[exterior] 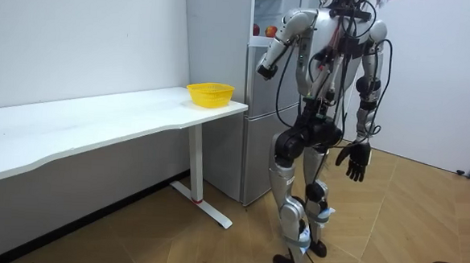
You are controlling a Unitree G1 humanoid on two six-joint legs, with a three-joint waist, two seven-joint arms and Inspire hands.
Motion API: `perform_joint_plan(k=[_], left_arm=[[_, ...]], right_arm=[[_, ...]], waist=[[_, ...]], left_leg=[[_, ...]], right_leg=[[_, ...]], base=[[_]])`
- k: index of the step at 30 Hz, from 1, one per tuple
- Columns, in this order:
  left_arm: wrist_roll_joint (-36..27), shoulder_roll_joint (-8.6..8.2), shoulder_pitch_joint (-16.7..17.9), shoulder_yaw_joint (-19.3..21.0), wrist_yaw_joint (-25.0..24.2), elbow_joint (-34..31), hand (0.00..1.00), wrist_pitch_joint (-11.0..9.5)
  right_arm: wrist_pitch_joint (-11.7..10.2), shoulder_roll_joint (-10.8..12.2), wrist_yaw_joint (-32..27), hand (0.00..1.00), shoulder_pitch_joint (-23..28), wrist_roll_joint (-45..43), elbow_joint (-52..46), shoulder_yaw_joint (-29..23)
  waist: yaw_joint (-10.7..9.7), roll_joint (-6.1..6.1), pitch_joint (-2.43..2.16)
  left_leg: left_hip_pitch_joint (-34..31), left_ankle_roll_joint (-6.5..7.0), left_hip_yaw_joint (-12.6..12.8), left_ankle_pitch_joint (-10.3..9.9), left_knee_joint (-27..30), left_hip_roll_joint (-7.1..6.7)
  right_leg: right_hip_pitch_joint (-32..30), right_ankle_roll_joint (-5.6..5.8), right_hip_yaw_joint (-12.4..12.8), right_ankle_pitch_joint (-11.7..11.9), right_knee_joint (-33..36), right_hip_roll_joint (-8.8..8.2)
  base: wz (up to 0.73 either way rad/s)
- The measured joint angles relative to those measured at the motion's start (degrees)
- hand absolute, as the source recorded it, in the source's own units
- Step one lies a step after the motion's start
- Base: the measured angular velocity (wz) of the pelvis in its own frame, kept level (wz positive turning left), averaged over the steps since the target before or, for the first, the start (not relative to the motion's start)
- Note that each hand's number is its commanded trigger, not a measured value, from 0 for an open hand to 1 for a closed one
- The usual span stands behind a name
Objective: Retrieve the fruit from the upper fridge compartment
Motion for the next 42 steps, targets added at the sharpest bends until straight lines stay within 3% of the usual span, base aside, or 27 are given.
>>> perform_joint_plan(k=[8,16,25,42], left_arm=[[0.0,0.39,-4.5,-0.8,0.6,2.0,0.00,0.0],[1.1,0.12,-7.7,-2.5,1.2,3.5,0.00,0.1],[2.7,-1.67,-11.0,-3.0,2.2,5.5,0.00,0.1],[2.7,-2.25,-11.1,-3.3,3.4,6.0,0.00,0.1]], right_arm=[[0.3,-0.1,0.0,0.00,0.3,0.2,0.4,0.0],[0.2,-0.3,-0.9,0.00,0.0,0.1,0.7,-0.1],[-0.1,-1.2,0.0,0.00,-0.3,0.2,1.2,-0.4],[-0.1,-1.3,-0.1,0.00,-1.3,0.4,3.4,-1.7]], waist=[[-1.0,2.00,0.04],[-2.3,2.01,0.08],[-4.2,1.94,0.12],[-5.4,2.13,0.24]], left_leg=[[0.3,0.00,0.2,0.0,0.0,0.17],[0.5,-0.01,0.4,0.0,0.0,0.49],[0.7,-0.03,4.8,0.0,0.0,0.76],[0.7,-0.52,5.7,-0.3,0.0,1.72]], right_leg=[[-0.1,-0.15,1.2,0.1,0.0,0.66],[-0.2,-0.43,1.9,0.2,-0.1,0.87],[-0.7,-0.49,3.3,0.3,0.0,1.13],[-0.7,-1.18,3.6,0.7,0.0,2.10]], base=[[-0.07],[-0.06],[-0.11],[-0.02]])
